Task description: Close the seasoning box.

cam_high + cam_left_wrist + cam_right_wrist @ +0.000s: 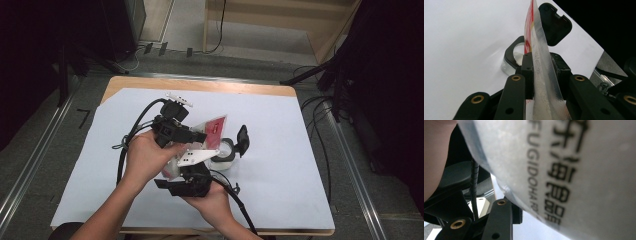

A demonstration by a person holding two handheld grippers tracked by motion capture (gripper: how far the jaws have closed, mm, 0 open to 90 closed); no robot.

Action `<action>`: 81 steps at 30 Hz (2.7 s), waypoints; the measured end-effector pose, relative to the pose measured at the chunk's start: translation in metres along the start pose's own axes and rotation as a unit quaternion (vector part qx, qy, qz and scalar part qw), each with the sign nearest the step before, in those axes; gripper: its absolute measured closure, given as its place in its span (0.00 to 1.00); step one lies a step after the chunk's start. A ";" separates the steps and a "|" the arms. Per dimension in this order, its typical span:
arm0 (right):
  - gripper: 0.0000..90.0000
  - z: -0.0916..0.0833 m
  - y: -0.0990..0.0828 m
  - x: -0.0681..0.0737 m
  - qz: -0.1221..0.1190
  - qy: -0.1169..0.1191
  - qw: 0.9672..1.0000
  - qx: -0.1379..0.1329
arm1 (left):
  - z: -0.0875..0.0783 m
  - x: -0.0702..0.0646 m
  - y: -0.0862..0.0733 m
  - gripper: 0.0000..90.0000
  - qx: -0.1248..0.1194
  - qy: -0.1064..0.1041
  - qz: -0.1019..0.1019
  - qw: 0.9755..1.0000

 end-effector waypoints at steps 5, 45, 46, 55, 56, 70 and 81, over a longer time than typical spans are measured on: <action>0.70 0.000 0.000 0.000 0.001 -0.001 1.000 0.000 | -0.001 0.001 0.000 0.84 0.002 -0.002 -0.001 1.000; 0.70 0.000 -0.002 0.000 -0.001 -0.003 1.000 -0.004 | 0.001 -0.003 -0.001 0.83 -0.002 -0.001 0.005 1.000; 0.70 0.000 -0.002 0.000 -0.001 -0.002 1.000 -0.003 | 0.001 -0.003 -0.001 0.83 -0.001 -0.001 0.006 1.000; 0.70 0.000 -0.002 0.000 -0.002 -0.003 1.000 -0.003 | 0.001 -0.003 -0.002 0.83 -0.002 -0.001 0.004 1.000; 0.70 0.000 -0.002 0.000 -0.003 -0.003 1.000 -0.003 | 0.000 -0.002 -0.002 0.83 0.001 -0.002 0.006 1.000; 0.70 0.001 -0.003 0.000 -0.004 -0.003 1.000 -0.001 | 0.001 -0.003 -0.002 0.83 0.000 -0.001 0.006 1.000; 0.70 0.000 -0.003 0.000 -0.004 -0.003 1.000 -0.001 | 0.001 -0.004 -0.002 0.83 -0.003 -0.002 0.002 1.000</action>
Point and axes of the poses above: each handheld gripper's, and its own axes: z roughly forward along the jaws, y roughly out of its top, x roughly to its left, the point moved 5 cm from there along z, roughly forward along the jaws, and after that the axes turned 5 degrees about -x, right-handed, at the moved point
